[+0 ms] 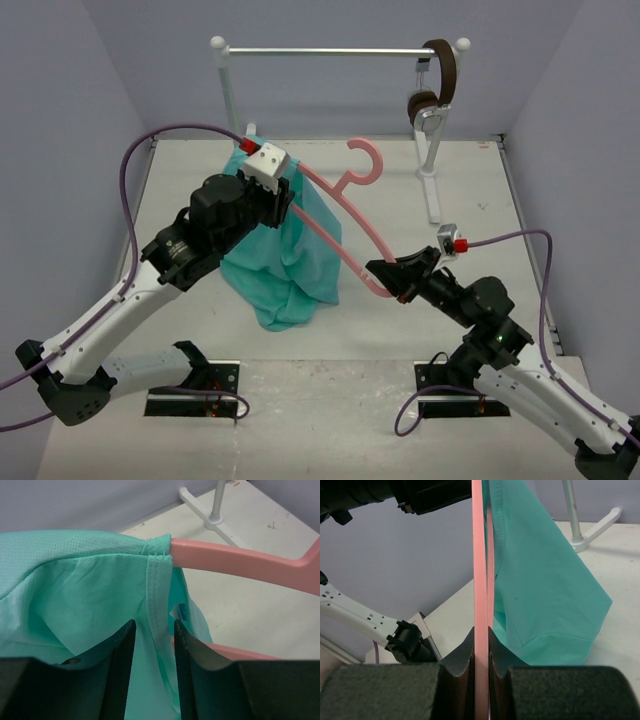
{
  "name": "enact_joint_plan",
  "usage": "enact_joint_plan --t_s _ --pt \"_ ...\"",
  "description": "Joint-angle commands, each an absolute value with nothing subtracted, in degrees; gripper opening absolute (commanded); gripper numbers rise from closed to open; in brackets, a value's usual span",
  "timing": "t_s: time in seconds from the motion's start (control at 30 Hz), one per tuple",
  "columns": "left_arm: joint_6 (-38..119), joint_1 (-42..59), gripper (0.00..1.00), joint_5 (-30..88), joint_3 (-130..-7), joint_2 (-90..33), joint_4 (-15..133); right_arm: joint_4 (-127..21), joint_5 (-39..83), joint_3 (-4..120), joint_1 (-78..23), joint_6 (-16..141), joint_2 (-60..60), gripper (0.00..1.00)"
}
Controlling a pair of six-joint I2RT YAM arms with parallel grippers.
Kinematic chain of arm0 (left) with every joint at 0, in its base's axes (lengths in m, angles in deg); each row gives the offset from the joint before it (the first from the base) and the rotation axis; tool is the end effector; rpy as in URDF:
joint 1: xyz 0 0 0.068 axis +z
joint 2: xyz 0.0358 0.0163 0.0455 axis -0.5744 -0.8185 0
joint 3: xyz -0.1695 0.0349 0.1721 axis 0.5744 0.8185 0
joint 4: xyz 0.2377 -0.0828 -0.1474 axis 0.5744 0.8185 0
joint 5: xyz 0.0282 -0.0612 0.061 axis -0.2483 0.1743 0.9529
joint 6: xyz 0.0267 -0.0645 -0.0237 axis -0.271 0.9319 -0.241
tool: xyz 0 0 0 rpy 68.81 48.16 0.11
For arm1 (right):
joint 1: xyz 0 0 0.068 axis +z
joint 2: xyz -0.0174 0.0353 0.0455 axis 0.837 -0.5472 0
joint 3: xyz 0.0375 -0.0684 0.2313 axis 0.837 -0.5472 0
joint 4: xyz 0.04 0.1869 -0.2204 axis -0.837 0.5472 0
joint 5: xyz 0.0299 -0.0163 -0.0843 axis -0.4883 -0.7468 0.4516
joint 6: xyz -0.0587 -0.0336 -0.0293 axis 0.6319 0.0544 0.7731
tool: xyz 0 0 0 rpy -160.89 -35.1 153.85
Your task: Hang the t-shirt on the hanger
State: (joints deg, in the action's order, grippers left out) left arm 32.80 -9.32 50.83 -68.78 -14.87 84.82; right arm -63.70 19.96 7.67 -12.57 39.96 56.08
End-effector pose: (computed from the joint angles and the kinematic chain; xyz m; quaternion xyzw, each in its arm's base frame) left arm 0.2264 -0.2016 0.3987 0.2012 0.7556 -0.1682 0.6002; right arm 0.1476 0.1586 0.2993 -0.1475 0.6227 0.5050 0.5792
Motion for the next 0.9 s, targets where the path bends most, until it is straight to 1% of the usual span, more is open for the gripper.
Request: enact_joint_plan --t_s 0.0,0.03,0.07,0.1,0.13,0.17,0.2,0.23,0.4,0.53,0.7,0.8,0.87 --pt "33.6 -9.3 0.34 53.3 -70.8 -16.4 79.3 -65.8 20.5 11.3 -12.3 40.0 56.6 0.00" --pt "33.6 -9.3 0.39 53.3 -70.9 -16.6 79.3 -65.7 20.5 11.5 -12.4 40.0 56.6 0.00" --pt "33.5 -9.3 0.48 53.2 -71.3 -17.0 79.2 -65.4 20.5 11.7 -12.4 40.0 56.6 0.00" --pt "33.4 -9.3 0.48 53.2 -71.5 -17.4 79.3 -65.1 20.4 11.9 -12.4 40.1 56.5 0.00" --pt "33.2 -9.3 0.38 53.3 -71.7 -17.8 79.3 -64.8 20.3 12.1 -12.3 40.2 56.4 0.00" --pt "33.0 -9.3 0.24 53.4 -72.0 -18.1 79.4 -64.6 20.3 12.2 -12.3 40.3 56.3 0.00" --pt "32.7 -9.3 0.05 53.5 -72.1 -18.3 79.4 -64.5 20.3 12.2 -12.3 40.4 56.3 0.00" --pt "32.6 -9.3 0.01 53.6 -72.2 -18.2 79.3 -64.2 20.5 12.3 -12.3 40.6 56.2 0.00" --pt "30.8 -9.3 0.00 52.2 -73.6 -18.0 80.1 -62.9 22.1 12.8 -12.3 41.4 55.1 0.00" --pt "29.2 -9.3 0.00 41.4 -76.7 -18.3 82.5 -61.4 22.8 14.9 -12.4 42.4 50.6 0.00" --pt "26.7 -9.4 0.00 29.2 -82.6 -21.2 90.5 -63.1 21.7 17.2 -12.3 42.4 44.9 0.00" --pt "26.0 -9.4 0.00 24.7 -84.3 -22.3 95.2 -64.3 23.0 17.8 -12.3 42.0 43.0 0.00" --pt "24.9 -9.4 0.00 22.5 -84.6 -22.5 97.8 -63.1 29.0 18.2 -12.3 39.5 42.4 0.00"
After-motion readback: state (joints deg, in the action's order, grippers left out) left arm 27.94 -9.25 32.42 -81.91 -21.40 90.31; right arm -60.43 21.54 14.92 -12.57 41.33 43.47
